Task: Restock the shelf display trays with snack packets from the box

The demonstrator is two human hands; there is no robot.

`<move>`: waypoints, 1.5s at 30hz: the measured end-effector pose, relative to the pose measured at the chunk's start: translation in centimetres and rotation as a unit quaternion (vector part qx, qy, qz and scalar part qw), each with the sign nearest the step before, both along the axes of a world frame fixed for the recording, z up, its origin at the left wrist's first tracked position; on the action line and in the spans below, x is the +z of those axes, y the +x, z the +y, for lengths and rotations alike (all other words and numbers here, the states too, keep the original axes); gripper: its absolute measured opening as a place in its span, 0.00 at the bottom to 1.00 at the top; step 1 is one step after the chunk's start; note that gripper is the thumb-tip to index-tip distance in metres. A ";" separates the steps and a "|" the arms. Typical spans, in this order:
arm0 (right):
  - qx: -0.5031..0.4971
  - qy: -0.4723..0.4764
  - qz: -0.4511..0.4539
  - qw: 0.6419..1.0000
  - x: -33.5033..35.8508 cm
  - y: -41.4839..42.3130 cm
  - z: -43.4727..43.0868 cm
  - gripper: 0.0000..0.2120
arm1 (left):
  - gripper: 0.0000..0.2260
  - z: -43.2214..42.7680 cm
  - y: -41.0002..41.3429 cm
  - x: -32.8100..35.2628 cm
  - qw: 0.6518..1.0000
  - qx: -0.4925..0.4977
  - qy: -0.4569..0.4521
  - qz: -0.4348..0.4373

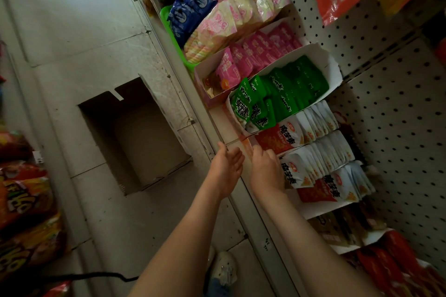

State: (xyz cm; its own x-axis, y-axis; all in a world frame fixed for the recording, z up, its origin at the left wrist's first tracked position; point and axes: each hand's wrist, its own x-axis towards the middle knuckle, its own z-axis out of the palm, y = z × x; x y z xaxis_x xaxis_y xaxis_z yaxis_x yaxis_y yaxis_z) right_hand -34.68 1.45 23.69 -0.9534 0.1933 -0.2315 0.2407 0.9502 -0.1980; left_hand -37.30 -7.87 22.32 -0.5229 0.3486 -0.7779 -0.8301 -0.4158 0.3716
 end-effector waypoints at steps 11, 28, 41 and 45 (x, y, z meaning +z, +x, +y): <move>0.040 -0.064 0.035 0.997 -0.9 0.6 0.5 0.20 | 0.35 0.7 2.0 0.3 0.997 -0.041 0.060 0.001; 0.064 0.063 0.019 0.996 -0.9 6.2 3.6 0.15 | 0.33 2.5 5.8 0.5 0.995 -0.071 -0.017 -0.064; 0.009 0.051 -0.098 0.994 0.9 5.2 3.3 0.16 | 0.19 -0.7 2.3 4.6 0.878 -0.355 -0.277 0.161; -0.002 0.010 -0.062 0.998 2.5 5.0 1.9 0.19 | 0.12 -1.3 2.9 5.0 0.841 -0.378 -0.343 0.177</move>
